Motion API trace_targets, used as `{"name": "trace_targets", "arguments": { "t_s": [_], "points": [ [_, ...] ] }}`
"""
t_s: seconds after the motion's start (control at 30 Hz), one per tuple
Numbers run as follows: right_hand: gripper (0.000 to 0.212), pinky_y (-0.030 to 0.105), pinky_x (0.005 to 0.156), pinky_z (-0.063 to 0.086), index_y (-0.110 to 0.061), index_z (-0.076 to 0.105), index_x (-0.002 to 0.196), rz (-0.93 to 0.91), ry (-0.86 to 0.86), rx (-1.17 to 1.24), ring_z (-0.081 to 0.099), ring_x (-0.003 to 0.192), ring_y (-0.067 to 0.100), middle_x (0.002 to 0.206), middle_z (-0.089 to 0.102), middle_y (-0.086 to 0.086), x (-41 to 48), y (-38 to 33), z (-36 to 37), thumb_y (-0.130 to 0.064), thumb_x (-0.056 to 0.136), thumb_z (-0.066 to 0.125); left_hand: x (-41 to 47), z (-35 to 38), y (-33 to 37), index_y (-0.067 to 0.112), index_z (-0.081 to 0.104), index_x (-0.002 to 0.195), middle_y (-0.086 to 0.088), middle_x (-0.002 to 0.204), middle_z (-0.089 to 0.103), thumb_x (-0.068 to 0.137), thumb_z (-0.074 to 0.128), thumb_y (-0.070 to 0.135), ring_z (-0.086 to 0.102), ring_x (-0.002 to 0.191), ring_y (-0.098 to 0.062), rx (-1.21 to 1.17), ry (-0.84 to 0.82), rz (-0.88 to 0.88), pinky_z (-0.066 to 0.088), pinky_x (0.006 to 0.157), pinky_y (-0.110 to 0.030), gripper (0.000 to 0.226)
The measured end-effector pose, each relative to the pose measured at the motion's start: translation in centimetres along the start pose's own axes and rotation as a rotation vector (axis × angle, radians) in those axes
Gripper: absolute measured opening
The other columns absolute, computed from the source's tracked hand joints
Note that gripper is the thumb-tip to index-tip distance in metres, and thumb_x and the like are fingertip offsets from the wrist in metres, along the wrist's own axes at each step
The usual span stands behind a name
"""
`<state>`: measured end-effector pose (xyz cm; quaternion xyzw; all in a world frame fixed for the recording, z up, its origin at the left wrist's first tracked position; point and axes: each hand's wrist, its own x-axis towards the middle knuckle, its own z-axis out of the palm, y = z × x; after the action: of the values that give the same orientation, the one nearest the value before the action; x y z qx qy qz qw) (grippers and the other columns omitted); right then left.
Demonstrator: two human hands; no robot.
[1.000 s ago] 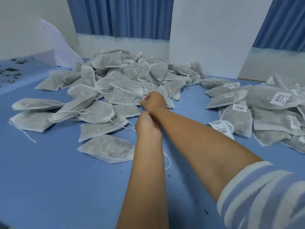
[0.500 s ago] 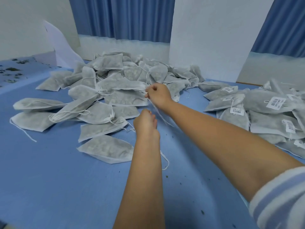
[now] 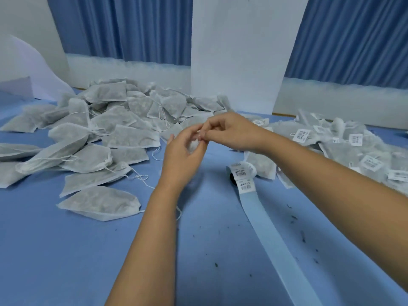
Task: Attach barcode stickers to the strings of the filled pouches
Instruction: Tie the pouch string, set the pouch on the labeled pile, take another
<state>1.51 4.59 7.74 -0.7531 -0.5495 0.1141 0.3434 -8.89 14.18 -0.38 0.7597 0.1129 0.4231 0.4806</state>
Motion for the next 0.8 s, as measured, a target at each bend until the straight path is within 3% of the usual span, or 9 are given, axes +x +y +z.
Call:
{"name": "trace_targets", "arguments": {
  "t_s": [0.07, 0.1, 0.17, 0.33, 0.4, 0.5, 0.67, 0.8],
  "points": [
    [0.012, 0.011, 0.051, 0.037, -0.008, 0.073, 0.088, -0.033, 0.029, -0.043, 0.044, 0.049, -0.001, 0.047, 0.050, -0.017, -1.8, 0.7, -0.9, -0.016, 0.092, 0.065, -0.4, 0.5, 0.1, 0.031, 0.067, 0.098, 0.014, 0.095, 0.071, 0.088, 0.067, 0.027, 0.064, 0.094, -0.006, -0.023, -0.043, -0.045, 0.042, 0.106, -0.043, 0.012],
    [0.011, 0.017, 0.053, 0.036, -0.009, 0.074, 0.088, -0.045, 0.056, -0.058, 0.039, 0.049, 0.003, 0.049, 0.047, -0.013, -2.6, 1.2, -1.3, -0.017, 0.092, 0.067, -0.6, 0.7, 0.2, 0.032, 0.069, 0.089, 0.008, 0.088, 0.072, 0.087, 0.069, 0.028, 0.063, 0.085, -0.006, -0.042, -0.078, -0.067, 0.047, 0.094, -0.035, 0.004],
    [0.008, 0.022, 0.056, 0.035, -0.014, 0.074, 0.085, -0.065, 0.126, -0.074, 0.037, 0.053, 0.005, 0.057, 0.049, 0.003, -4.0, 2.3, -2.0, -0.021, 0.089, 0.071, -0.9, 0.9, 0.6, 0.034, 0.069, 0.075, 0.004, 0.078, 0.072, 0.088, 0.068, 0.030, 0.061, 0.076, -0.007, -0.080, -0.149, -0.088, 0.049, 0.077, -0.028, 0.014],
    [0.004, 0.016, 0.058, 0.035, -0.023, 0.075, 0.080, -0.091, 0.310, -0.004, 0.040, 0.056, 0.003, 0.063, 0.059, 0.002, -6.8, 5.6, -2.0, -0.022, 0.083, 0.077, -1.7, 2.4, 2.3, 0.015, 0.068, 0.078, 0.005, 0.060, 0.063, 0.099, 0.055, 0.015, 0.059, 0.058, -0.005, -0.174, -0.368, -0.184, 0.044, 0.059, -0.010, 0.024],
    [0.004, 0.018, 0.060, 0.037, -0.023, 0.075, 0.081, -0.082, 0.377, 0.085, 0.043, 0.058, 0.002, 0.066, 0.065, 0.004, -7.7, 6.9, -1.4, -0.020, 0.082, 0.078, -1.9, 2.9, 2.4, 0.012, 0.069, 0.074, 0.004, 0.062, 0.066, 0.098, 0.053, 0.011, 0.061, 0.060, -0.006, -0.211, -0.449, -0.242, 0.045, 0.060, -0.010, 0.028],
    [0.008, 0.010, 0.059, 0.036, -0.024, 0.075, 0.082, -0.080, 0.480, 0.172, 0.046, 0.054, -0.002, 0.058, 0.061, -0.017, -8.9, 8.8, -0.3, -0.016, 0.084, 0.076, -1.9, 3.1, 2.5, 0.019, 0.077, 0.072, -0.001, 0.079, 0.074, 0.095, 0.057, 0.010, 0.068, 0.078, -0.009, -0.296, -0.498, -0.282, 0.052, 0.074, -0.017, 0.031],
    [0.013, 0.024, 0.064, 0.043, -0.024, 0.078, 0.096, -0.064, 0.510, 0.121, 0.057, 0.066, 0.011, 0.079, 0.070, 0.003, -10.2, 10.1, 2.3, -0.018, 0.091, 0.068, -2.0, 4.0, 2.7, 0.019, 0.080, 0.098, -0.002, 0.110, 0.075, 0.088, 0.063, 0.025, 0.069, 0.099, -0.005, -0.425, -0.458, -0.282, 0.050, 0.083, -0.014, 0.021],
    [0.015, 0.035, 0.070, 0.048, -0.015, 0.075, 0.093, -0.064, 0.411, -0.049, 0.056, 0.071, 0.011, 0.077, 0.066, -0.001, -11.2, 9.9, 3.4, -0.022, 0.095, 0.062, -2.0, 4.4, 2.5, 0.017, 0.076, 0.107, 0.008, 0.109, 0.075, 0.096, 0.061, 0.019, 0.064, 0.111, 0.003, -0.284, -0.362, -0.295, 0.045, 0.084, -0.005, 0.019]
  ]
}}
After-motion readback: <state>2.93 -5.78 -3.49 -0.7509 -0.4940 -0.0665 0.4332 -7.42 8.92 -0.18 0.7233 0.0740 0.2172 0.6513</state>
